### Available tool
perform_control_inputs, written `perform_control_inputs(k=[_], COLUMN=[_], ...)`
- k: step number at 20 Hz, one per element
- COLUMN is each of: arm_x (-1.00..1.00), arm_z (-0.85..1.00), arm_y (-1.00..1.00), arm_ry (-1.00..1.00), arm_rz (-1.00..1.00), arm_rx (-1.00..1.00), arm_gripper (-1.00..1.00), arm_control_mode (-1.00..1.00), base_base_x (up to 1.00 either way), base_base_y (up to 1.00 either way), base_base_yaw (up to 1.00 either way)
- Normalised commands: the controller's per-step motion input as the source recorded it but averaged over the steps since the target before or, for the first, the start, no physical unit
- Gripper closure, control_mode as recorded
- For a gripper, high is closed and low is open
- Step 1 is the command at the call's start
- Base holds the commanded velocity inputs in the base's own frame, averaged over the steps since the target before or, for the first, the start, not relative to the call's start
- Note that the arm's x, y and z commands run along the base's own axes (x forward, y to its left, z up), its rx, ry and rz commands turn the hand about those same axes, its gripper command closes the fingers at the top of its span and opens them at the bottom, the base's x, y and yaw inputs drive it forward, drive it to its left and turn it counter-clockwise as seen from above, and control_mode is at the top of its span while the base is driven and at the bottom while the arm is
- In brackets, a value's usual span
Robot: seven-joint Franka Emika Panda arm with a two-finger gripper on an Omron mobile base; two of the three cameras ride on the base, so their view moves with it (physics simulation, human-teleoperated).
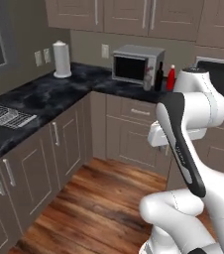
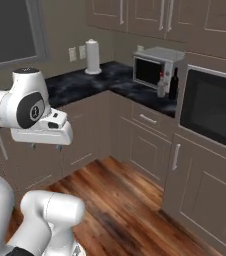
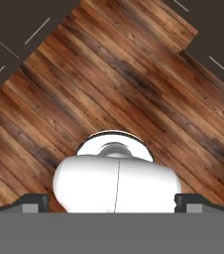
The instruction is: Move the drinks to the dining counter.
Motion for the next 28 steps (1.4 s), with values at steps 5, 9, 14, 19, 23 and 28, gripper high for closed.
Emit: perform_control_inputs(k=[5, 9, 14, 19, 23, 28], arm_x=[0.00, 0.00, 0.00, 0.00, 0.00, 0.00], arm_z=[0.00, 0.00, 0.00, 0.00, 0.00, 0.00], arm_y=[0.00, 0.00, 0.00, 0.00, 0.00, 0.00], arm_ry=[0.00, 0.00, 0.00, 0.00, 0.00, 0.00], arm_rz=[0.00, 0.00, 0.00, 0.00, 0.00, 0.00], arm_rx=[0.00, 0.00, 0.00, 0.00, 0.00, 0.00], arm_gripper=[-1.00, -1.00, -1.00, -1.00, -1.00, -1.00], arm_control_mode=[1.00, 1.00, 1.00, 1.00, 1.00, 1.00], base_base_x=[0.55, 0.54, 0.45, 0.40, 0.55, 0.75], base_base_y=[1.00, 0.84, 0.67, 0.43, 0.46, 0.60], base_base_yaw=[-0.47, -0.51, -0.59, -0.66, -0.57, -0.30])
